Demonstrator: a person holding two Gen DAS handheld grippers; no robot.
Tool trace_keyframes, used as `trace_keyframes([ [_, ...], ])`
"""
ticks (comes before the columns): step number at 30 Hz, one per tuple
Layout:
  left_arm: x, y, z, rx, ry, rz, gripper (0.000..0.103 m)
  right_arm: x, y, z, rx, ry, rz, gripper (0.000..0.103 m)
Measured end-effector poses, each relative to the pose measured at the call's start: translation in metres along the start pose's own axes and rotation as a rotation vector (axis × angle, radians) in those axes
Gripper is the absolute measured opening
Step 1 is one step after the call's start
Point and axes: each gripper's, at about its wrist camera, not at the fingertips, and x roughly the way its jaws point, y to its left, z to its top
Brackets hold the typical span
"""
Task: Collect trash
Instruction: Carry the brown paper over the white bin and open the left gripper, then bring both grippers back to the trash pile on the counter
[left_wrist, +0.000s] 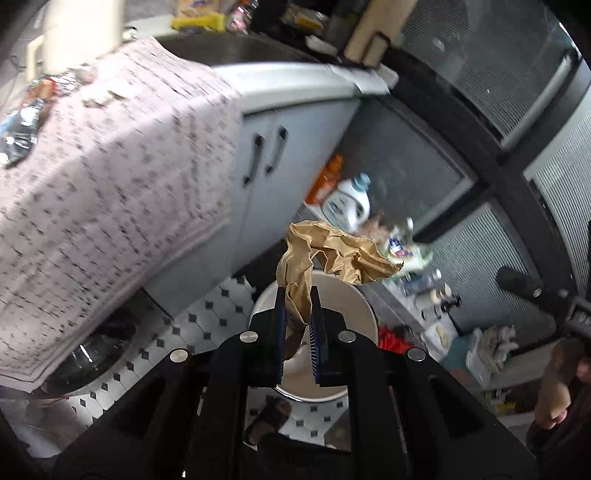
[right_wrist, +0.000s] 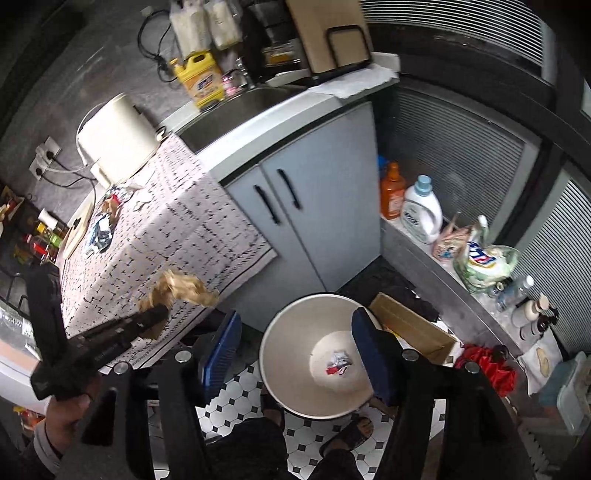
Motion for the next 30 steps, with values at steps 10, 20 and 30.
trace_keyframes([
  [10,0.029,-0.038,-0.008,0.015,0.076,-0.091,0.06,-0.028,-0.045,-0.015,0.071,-0.038,-0.047,0.066],
  [20,-0.002,-0.024,0.011,0.01,-0.004,-0.047,0.077,-0.024,-0.034,-0.007,0.066,-0.052,-0.019,0.076],
  [30,-0.065,0.033,0.036,-0.068,-0.169,0.076,0.089,-0.009,0.028,0.021,-0.028,-0.089,0.042,0.096],
])
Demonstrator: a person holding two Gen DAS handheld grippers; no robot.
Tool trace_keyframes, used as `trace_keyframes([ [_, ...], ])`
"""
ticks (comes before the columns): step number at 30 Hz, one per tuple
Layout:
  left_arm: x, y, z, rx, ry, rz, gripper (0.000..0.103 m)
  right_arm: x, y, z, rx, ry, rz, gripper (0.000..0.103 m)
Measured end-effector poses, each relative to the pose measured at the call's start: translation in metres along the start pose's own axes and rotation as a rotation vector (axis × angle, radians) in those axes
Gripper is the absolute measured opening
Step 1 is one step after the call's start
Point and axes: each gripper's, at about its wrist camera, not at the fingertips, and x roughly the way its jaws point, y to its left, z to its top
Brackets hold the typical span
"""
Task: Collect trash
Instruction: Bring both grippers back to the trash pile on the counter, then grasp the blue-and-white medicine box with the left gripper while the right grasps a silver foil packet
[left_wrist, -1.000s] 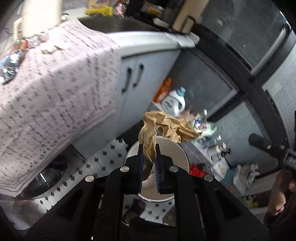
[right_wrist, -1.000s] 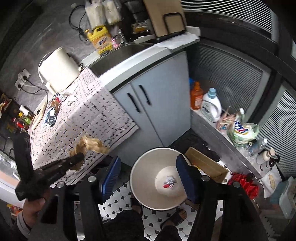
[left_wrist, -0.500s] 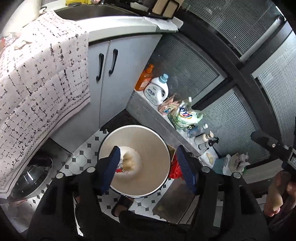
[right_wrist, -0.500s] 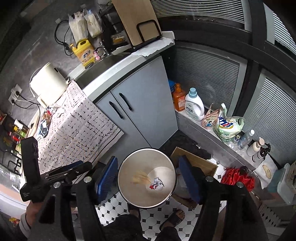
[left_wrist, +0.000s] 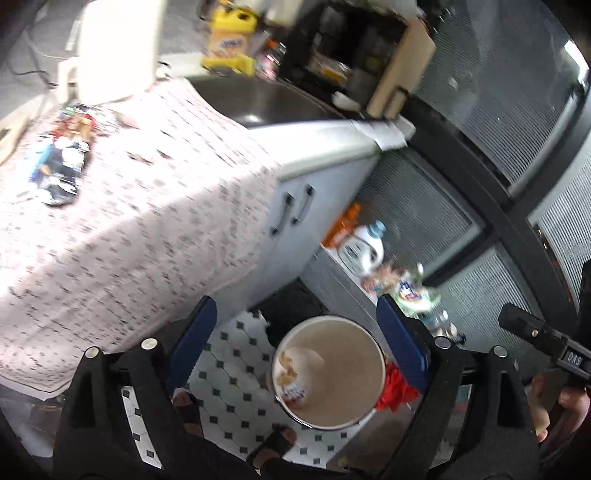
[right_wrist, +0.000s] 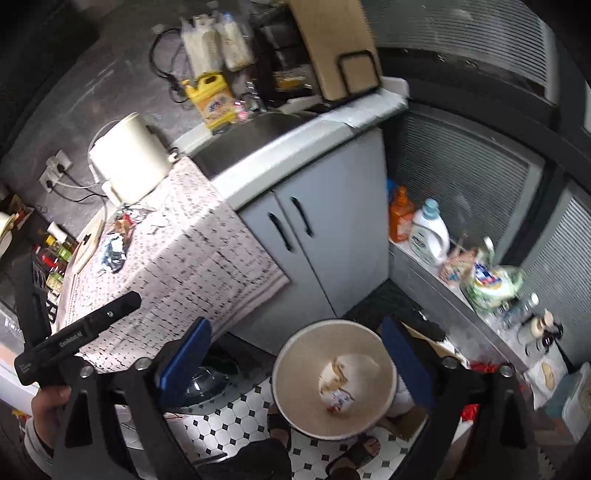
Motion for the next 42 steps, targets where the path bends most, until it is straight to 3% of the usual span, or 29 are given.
trace_keyframes([
  [5,-0.024,0.035,0.015,-0.04,-0.065,0.06,0.096,0.015,0.039,0.017,-0.055,-0.01,0.05,0.095],
  [27,-0.067,0.201,0.071,-0.201,-0.185,0.241,0.097,0.092,0.195,0.065,-0.162,0.004,0.146,0.095],
  [39,-0.039,0.279,0.094,-0.244,-0.134,0.251,0.097,0.13,0.251,0.076,-0.168,0.031,0.113,0.095],
  [42,-0.025,0.295,0.098,-0.24,-0.106,0.268,0.093,0.139,0.262,0.077,-0.166,0.036,0.099,0.095],
])
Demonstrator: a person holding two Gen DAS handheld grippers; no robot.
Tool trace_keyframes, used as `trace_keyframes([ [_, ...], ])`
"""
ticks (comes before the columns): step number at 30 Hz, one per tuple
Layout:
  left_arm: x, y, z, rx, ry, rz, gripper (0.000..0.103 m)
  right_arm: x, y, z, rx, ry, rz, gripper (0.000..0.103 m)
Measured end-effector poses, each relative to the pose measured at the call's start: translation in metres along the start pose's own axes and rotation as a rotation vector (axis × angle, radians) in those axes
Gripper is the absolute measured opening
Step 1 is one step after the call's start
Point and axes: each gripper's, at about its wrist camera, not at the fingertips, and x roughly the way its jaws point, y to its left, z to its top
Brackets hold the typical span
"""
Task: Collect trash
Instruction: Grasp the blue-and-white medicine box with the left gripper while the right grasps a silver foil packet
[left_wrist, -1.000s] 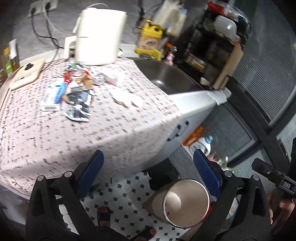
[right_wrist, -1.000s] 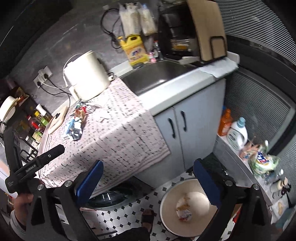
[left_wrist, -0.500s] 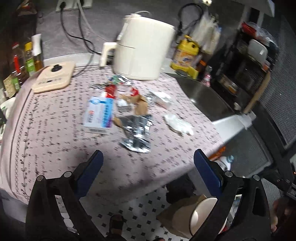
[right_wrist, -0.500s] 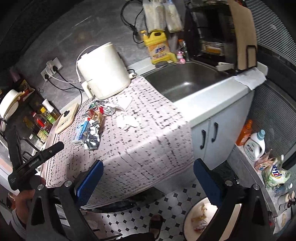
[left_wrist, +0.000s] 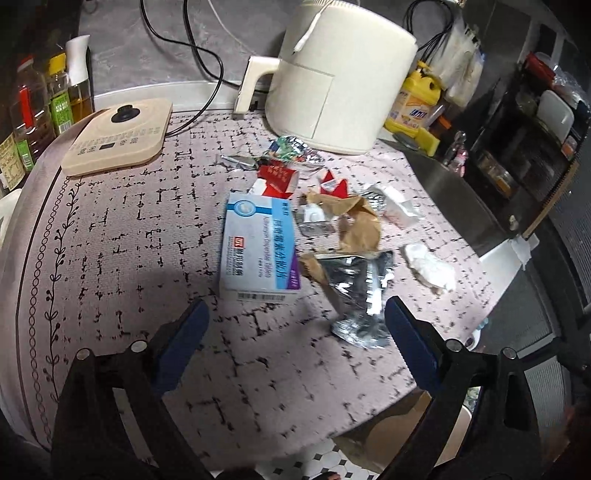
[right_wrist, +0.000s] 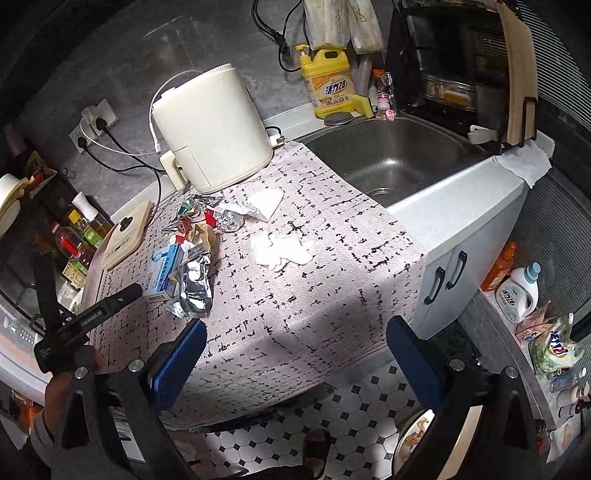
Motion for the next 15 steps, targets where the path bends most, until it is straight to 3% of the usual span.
trace_keyframes([
  [11,0.058,0.02,0.013,0.033,0.084,0.042,0.087,0.026,0.028,0.006,-0.007,0.027,-0.037,0.095],
  [15,0.065,0.022,0.014,0.071,0.084,0.077,0.073,0.037,0.039,0.008,-0.013,0.038,-0.027,0.095],
])
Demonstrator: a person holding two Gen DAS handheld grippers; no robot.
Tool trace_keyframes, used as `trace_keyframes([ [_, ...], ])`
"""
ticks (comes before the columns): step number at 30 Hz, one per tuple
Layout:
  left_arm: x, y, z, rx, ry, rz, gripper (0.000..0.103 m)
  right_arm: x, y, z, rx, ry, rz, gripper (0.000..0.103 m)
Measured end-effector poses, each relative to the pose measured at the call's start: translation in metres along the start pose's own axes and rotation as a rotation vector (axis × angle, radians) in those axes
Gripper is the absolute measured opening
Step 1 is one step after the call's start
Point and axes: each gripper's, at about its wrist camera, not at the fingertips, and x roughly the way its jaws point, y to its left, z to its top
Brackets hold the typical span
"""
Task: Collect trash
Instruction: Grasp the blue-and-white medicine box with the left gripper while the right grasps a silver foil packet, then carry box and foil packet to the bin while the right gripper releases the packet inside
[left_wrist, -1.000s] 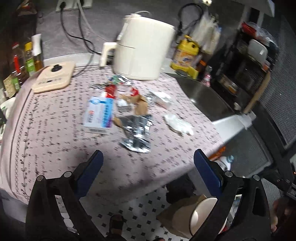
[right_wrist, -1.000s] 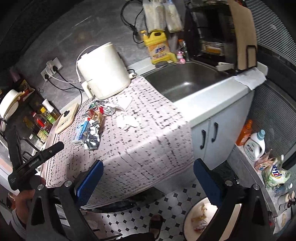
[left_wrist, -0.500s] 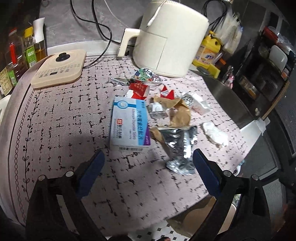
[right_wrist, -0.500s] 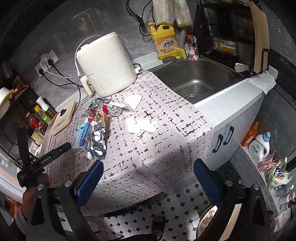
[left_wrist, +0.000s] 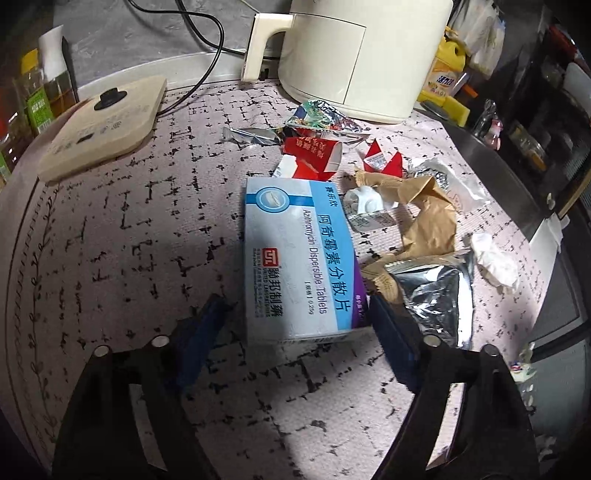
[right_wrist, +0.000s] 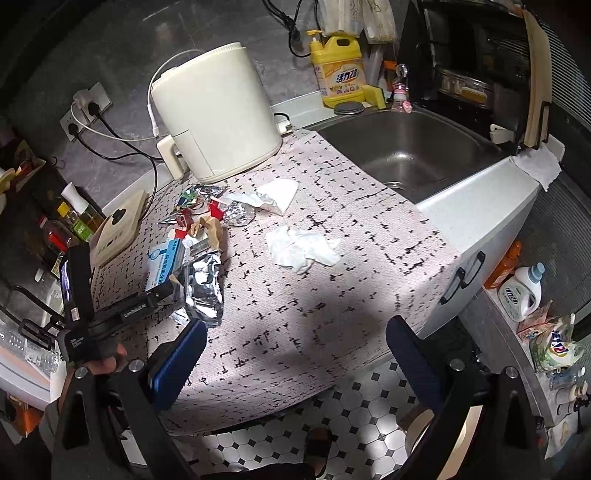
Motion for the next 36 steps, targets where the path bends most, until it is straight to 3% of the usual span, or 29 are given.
trace_keyframes([
  [1,-0.001,0.001,0.0,0.012,0.001,0.023,0.066,0.004,0.004,0.001,-0.005,0.005,0.006,0.095],
  [4,-0.005,0.012,0.002,-0.012,0.003,-0.018,0.065,0.017,0.017,0.002,-0.022,0.024,0.03,0.095],
  [11,-0.037,0.049,-0.009,-0.061,-0.046,0.012,0.065,0.054,0.06,0.005,-0.099,0.071,0.102,0.095],
  [20,-0.08,0.106,-0.034,-0.171,-0.093,0.058,0.065,0.108,0.099,0.013,-0.162,0.134,0.139,0.085],
  [22,-0.088,0.113,-0.04,-0.181,-0.104,0.055,0.065,0.122,0.102,0.014,-0.167,0.157,0.142,0.079],
  [23,-0.091,0.115,-0.042,-0.185,-0.108,0.055,0.065,0.129,0.104,0.013,-0.177,0.18,0.141,0.062],
  [24,-0.093,0.116,-0.043,-0.187,-0.11,0.056,0.065,0.136,0.104,0.012,-0.18,0.212,0.152,0.038],
  [26,-0.098,0.117,-0.045,-0.19,-0.117,0.055,0.065,0.139,0.103,0.012,-0.155,0.238,0.195,0.035],
  [36,-0.108,0.075,-0.034,-0.119,-0.163,-0.012,0.065,0.086,0.08,0.012,-0.123,0.141,0.229,0.033],
])
